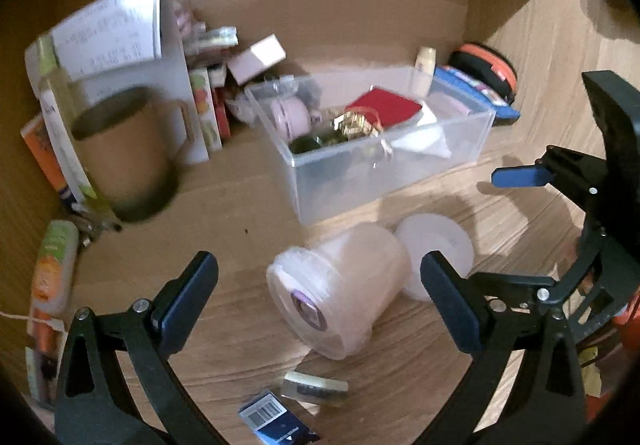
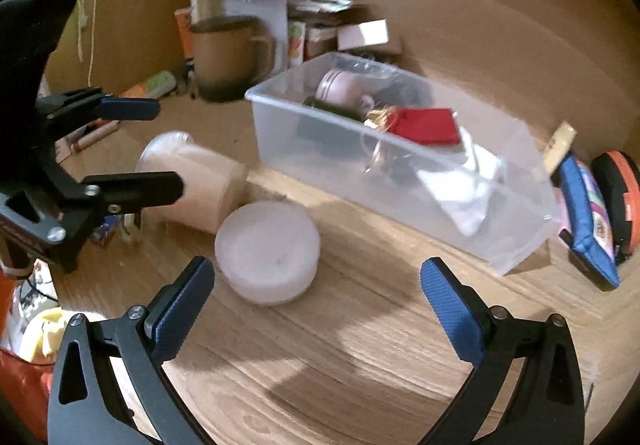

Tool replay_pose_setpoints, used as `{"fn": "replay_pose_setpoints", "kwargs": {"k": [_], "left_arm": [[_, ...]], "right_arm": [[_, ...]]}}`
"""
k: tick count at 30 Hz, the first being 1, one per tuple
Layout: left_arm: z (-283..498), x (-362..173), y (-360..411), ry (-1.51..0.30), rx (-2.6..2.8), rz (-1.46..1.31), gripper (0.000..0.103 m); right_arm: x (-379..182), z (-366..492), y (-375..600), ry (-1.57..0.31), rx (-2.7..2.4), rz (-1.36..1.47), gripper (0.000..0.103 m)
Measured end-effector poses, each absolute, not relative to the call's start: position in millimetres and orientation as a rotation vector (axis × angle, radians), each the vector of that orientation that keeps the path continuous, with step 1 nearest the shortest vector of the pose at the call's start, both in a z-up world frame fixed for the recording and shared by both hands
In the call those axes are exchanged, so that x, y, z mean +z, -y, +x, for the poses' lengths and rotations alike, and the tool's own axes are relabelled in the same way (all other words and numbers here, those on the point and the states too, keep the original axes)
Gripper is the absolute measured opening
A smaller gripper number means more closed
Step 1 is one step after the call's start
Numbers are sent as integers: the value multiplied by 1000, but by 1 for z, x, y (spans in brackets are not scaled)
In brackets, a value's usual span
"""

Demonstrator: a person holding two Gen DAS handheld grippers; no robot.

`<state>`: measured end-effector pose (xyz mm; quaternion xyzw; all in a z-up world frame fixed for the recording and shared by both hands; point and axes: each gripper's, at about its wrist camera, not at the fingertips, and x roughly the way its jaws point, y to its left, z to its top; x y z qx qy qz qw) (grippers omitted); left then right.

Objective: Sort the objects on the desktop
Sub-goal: 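Grasp the white cylinder with the left gripper while the right grasps its white lid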

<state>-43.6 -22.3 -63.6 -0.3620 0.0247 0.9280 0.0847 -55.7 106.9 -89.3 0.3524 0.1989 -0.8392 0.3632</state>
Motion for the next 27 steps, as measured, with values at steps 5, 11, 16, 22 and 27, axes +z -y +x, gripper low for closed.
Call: {"fn": "replay_pose_setpoints", "kwargs": {"k": [5,11,16,22,27], "left_arm": [[-55,-77,19,-65,2739,-1158,102],[-63,-80,15,-36,2706,-1187,102],[-70,-84,15,-3,2684,-1215,103],[-77,-86,31,165,2674,-1258,103],[-75,-86,34,198,2695,-1248,103]], "right_arm": [[-100,-61,-99,-540,-2106,942,103],[-106,-63,-92,-574,-2058,946,103],[-110,-70,-85,-579,-2027,958,101],[-114,-79,-83,-537,-2000,994,88],[-120,-79,-78,-535,-1986,1013,78]]}}
